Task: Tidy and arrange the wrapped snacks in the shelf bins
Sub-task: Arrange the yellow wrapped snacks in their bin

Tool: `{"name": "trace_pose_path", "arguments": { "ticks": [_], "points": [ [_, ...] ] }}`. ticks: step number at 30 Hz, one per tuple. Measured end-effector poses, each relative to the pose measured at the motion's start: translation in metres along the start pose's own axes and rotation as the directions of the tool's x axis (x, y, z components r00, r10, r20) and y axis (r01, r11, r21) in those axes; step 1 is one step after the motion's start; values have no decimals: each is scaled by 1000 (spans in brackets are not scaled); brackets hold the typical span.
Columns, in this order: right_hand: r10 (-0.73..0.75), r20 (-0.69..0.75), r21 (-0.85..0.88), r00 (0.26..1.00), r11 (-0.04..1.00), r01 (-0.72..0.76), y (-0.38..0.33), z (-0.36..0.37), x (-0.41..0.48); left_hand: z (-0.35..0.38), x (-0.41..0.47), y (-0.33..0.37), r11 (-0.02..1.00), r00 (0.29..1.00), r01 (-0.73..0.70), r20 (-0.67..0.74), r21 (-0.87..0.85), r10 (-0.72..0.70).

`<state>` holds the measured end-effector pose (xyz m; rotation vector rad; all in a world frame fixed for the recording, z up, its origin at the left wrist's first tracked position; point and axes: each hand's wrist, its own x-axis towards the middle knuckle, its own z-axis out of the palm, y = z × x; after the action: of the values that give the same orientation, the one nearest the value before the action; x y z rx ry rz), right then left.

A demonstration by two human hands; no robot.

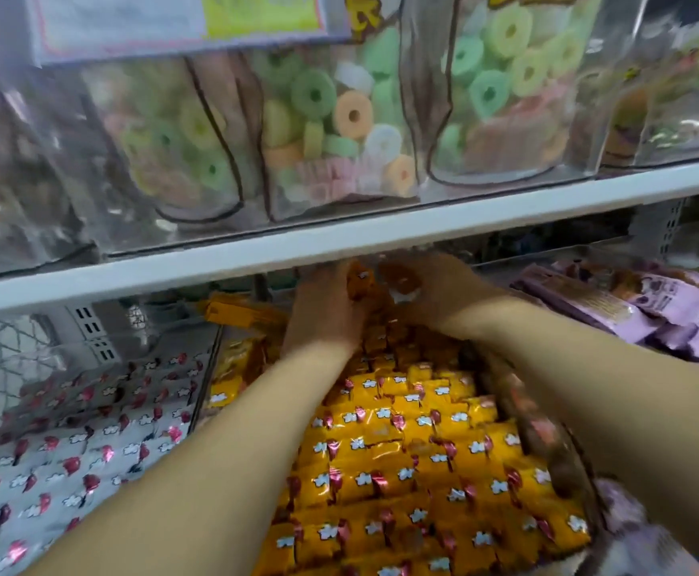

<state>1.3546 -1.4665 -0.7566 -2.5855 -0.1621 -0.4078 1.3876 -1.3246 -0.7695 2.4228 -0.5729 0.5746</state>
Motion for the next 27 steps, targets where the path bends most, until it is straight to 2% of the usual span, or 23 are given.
{"name": "trace_pose_path", "arguments": {
  "ticks": [4, 8, 11, 14, 17, 27],
  "points": [
    [-122, -28, 130, 992, 984, 125, 7, -1, 18, 11, 9, -3, 992, 999, -49, -15, -113, 48],
    [-114, -52, 148, 992, 982, 121, 21, 4, 31, 12, 14, -6, 968, 992, -127, -25, -215, 125],
    [-105, -31, 145, 994, 984, 108, 25, 3, 35, 14, 16, -15, 955, 997, -69, 3, -288, 73],
    [-83, -30, 171, 996, 982, 87, 25, -1, 36, 20, 18, -28, 991, 994, 3, 113, -133, 12],
    [-70, -53, 189, 996, 979, 79, 23, -4, 35, 31, 19, -32, 999, 971, -17, 238, 34, 8],
    [-5, -67, 246, 998, 969, 21, 34, 11, 39, 40, 27, -31, 978, 948, -34, 317, 206, -34]
  ]
}}
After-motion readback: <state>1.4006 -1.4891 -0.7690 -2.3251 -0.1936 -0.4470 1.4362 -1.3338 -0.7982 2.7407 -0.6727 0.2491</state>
